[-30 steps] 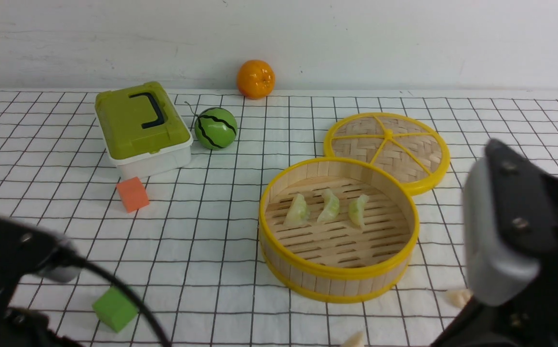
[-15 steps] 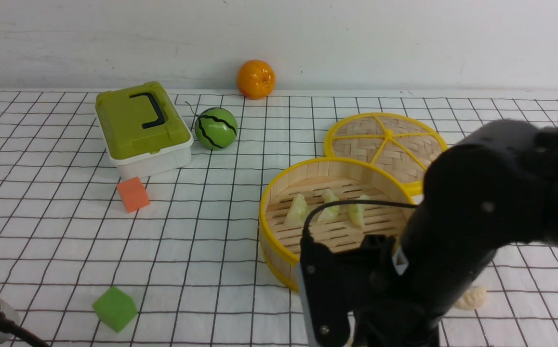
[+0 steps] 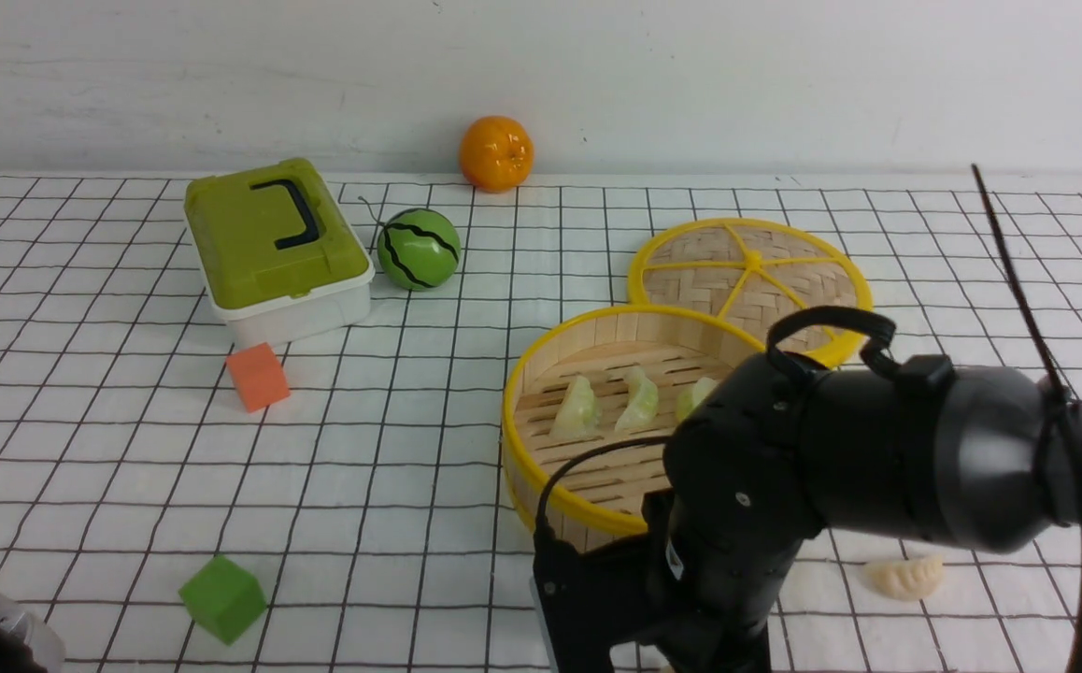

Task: Put the dumplings into the steamer on the table with the white tablecloth.
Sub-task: 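Reach for and grasp a dumpling lying on the table beside the steamer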

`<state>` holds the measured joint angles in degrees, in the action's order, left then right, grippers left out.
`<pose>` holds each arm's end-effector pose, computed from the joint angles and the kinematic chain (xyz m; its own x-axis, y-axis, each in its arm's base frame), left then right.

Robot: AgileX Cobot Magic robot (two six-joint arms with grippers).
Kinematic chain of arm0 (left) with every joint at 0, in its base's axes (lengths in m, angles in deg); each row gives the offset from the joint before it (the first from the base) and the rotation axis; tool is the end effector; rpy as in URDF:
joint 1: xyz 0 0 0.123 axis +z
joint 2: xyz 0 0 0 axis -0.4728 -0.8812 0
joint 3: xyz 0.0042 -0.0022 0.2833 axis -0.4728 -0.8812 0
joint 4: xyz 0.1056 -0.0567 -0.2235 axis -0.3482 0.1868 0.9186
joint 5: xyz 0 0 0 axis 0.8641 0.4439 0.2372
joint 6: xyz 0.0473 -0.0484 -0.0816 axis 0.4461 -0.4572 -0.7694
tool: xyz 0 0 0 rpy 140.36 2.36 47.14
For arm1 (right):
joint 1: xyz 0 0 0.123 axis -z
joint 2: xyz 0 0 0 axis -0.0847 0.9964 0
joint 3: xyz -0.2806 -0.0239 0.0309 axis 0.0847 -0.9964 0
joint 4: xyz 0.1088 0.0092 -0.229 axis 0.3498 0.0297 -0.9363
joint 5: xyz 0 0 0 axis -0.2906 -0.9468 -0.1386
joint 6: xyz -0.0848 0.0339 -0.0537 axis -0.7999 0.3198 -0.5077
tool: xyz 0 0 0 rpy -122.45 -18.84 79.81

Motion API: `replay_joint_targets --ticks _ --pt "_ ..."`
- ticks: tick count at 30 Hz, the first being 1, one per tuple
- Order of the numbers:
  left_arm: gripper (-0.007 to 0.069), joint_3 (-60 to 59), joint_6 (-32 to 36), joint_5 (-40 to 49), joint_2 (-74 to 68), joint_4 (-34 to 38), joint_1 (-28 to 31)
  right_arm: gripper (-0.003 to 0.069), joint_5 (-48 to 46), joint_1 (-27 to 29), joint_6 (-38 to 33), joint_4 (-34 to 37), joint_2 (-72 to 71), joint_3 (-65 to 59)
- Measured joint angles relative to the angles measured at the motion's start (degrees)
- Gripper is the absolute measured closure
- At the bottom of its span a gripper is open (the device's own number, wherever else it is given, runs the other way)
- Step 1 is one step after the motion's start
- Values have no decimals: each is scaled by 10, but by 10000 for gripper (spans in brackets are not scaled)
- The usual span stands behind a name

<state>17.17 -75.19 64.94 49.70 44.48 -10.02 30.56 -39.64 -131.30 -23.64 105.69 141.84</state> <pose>0.0825 -0.0779 0.2564 -0.7258 0.2239 -0.6504 0.4877 0.8344 -0.2570 0.2471 0.2419 0.1606 0.1580 -0.9835 -0.0882 -0.9806 -0.1458 -0.1312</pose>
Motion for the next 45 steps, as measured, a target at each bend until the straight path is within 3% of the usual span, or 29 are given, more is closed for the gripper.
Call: replay_joint_targets --ticks 2,3,5,7,14,21,24,25,26,27,33,36,42,45 --pt "637 0 4 0 0 1 0 280 6 0 7 0 9 0" --pt "637 0 4 0 0 1 0 288 6 0 7 0 10 0" --pt "637 0 5 0 0 1 0 410 4 0 9 -1 16 0" --pt "637 0 6 0 0 1 0 446 2 0 9 -1 17 2" --pt "637 0 6 -2 0 1 0 445 -21 0 60 -1 10 11" --pt "637 0 6 -2 0 1 0 459 -85 1 194 -5 -47 95" --pt "637 0 6 -2 0 1 0 554 -100 11 273 -2 -52 143" --pt "637 0 6 -2 0 1 0 617 -105 20 328 4 -48 171" --pt "637 0 6 -2 0 1 0 633 -106 23 344 4 -46 178" --pt "637 0 6 -2 0 1 0 667 -112 38 403 14 -34 207" --pt "637 0 6 -3 0 4 0 676 -123 96 513 33 48 279" --pt "637 0 6 -2 0 10 0 675 -133 106 507 38 64 286" --pt "637 0 6 -2 0 16 0 671 -217 94 343 108 41 291" --pt "637 0 6 -2 0 16 0 670 -223 90 334 150 26 288"
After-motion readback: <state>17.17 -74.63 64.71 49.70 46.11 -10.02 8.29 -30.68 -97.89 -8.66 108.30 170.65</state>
